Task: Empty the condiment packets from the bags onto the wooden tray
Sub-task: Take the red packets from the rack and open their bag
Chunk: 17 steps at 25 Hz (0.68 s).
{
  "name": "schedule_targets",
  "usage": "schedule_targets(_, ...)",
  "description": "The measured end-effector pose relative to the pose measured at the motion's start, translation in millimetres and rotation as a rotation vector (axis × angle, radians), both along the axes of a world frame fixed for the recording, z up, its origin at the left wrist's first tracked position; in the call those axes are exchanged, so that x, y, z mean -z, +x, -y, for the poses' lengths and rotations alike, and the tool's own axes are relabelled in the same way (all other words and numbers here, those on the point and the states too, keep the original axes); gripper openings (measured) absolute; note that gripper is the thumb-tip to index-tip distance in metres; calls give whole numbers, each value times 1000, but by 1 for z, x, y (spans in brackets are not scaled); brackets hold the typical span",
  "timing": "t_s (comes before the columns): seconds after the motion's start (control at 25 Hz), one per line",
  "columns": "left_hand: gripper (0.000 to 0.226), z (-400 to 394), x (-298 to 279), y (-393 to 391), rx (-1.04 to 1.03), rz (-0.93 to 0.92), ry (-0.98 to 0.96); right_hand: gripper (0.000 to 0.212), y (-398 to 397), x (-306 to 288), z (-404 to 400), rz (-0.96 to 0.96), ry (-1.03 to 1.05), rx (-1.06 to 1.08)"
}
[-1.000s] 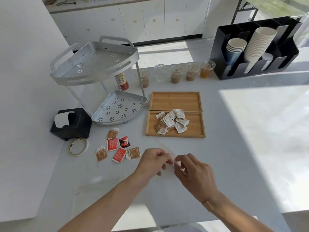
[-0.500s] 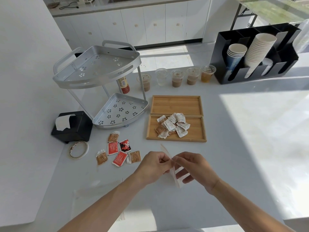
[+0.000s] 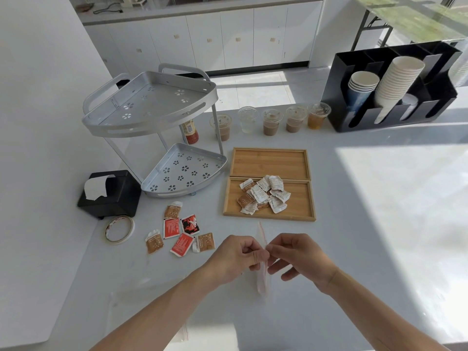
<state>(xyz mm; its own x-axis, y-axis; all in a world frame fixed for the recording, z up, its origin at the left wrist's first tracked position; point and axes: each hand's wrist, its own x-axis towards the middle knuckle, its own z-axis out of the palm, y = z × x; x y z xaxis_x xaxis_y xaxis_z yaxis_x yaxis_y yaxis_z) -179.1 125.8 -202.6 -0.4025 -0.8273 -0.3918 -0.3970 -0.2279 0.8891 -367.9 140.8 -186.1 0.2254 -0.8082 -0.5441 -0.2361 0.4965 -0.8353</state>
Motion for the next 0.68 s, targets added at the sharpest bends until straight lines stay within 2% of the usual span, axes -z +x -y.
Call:
schedule_targets(0.32,14,3,1,5,-15,-112,63,16,0,5,2,4,-29,2)
schedule_targets(0.44,12,3,2,5,-32,-136,93,21,2,7,0,31,-19,26)
schedule_targets(0.56,12,5,1,5,-4,-110,131,31,4,5,-1,24,0,49)
schedule_targets(0.68,19,5,0,-1,24,-29,146,29,5,5,1,7,-1,11)
